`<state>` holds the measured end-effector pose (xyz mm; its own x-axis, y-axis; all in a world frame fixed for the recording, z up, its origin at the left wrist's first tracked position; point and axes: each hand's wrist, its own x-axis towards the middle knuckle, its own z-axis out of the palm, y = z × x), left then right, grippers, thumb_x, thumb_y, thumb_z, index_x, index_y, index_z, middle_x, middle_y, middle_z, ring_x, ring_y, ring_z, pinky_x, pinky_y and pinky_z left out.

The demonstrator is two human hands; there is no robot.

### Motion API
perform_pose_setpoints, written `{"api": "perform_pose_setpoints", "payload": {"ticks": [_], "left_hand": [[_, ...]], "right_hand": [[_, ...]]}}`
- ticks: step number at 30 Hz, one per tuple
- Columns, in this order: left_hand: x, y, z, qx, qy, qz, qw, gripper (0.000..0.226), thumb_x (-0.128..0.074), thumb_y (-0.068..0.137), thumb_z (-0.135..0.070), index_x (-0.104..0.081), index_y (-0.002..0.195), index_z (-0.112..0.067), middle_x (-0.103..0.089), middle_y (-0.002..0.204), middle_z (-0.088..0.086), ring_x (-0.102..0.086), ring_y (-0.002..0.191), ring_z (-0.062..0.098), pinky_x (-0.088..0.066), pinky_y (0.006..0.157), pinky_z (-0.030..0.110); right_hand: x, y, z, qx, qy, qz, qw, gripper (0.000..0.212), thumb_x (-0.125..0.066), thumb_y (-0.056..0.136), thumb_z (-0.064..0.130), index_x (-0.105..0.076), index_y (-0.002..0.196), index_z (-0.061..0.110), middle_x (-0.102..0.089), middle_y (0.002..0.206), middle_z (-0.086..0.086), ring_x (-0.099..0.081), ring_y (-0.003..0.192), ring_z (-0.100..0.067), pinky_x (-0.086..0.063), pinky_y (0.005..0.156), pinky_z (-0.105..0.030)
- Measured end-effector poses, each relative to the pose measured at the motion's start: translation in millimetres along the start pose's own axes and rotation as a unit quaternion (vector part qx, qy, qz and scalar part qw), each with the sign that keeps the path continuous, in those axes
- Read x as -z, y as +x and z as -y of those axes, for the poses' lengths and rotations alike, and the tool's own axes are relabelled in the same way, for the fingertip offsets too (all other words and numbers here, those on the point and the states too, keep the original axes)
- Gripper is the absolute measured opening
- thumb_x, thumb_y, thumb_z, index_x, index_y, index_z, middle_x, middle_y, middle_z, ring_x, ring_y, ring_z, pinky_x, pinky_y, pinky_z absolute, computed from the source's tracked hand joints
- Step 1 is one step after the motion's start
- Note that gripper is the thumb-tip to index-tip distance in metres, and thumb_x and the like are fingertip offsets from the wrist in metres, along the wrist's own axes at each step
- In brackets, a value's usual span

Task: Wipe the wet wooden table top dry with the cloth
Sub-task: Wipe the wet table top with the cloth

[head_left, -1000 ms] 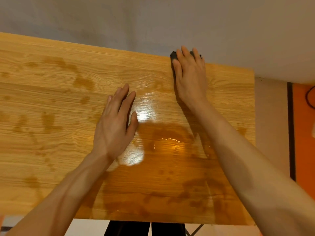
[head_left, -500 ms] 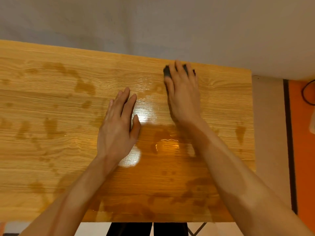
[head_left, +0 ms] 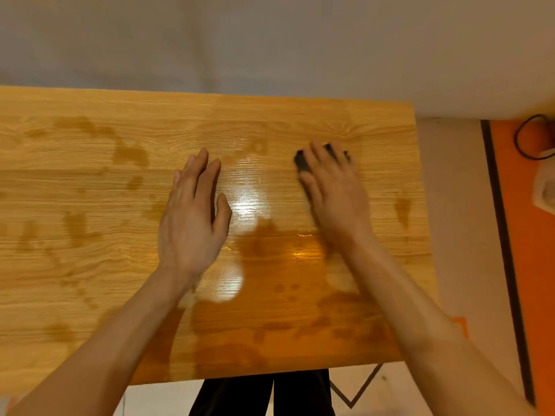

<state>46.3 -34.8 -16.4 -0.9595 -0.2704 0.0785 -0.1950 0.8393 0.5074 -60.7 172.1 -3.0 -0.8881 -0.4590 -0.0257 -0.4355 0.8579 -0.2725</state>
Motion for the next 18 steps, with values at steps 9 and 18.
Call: {"api": "perform_pose_setpoints", "payload": {"ticks": [9,18], "left_hand": [[-1,0,2,-0.006,-0.001,-0.006,1.0,0.052,-0.039,0.104,-0.025,-0.041,0.152,-0.005,-0.031,0.164,0.012,-0.024,0.155,0.026,-0.012,0.129,0.036],[0,0,1,0.0,-0.008,-0.006,1.0,0.053,-0.038,0.104,-0.026,-0.041,0.152,-0.006,-0.031,0.165,0.011,-0.023,0.155,0.024,-0.007,0.128,0.03]], "right_hand": [[-13,-31,8,-0.224,-0.005,-0.1,0.969,0.049,-0.022,0.106,0.033,-0.038,0.147,0.012,-0.034,0.155,-0.006,-0.024,0.146,-0.03,-0.017,0.12,-0.046],[4,-41,-28,-0.046,0.042,-0.09,0.994,0.039,-0.046,0.101,0.027,-0.054,0.136,0.009,-0.051,0.143,-0.009,-0.041,0.137,-0.032,-0.028,0.115,-0.044]]}}
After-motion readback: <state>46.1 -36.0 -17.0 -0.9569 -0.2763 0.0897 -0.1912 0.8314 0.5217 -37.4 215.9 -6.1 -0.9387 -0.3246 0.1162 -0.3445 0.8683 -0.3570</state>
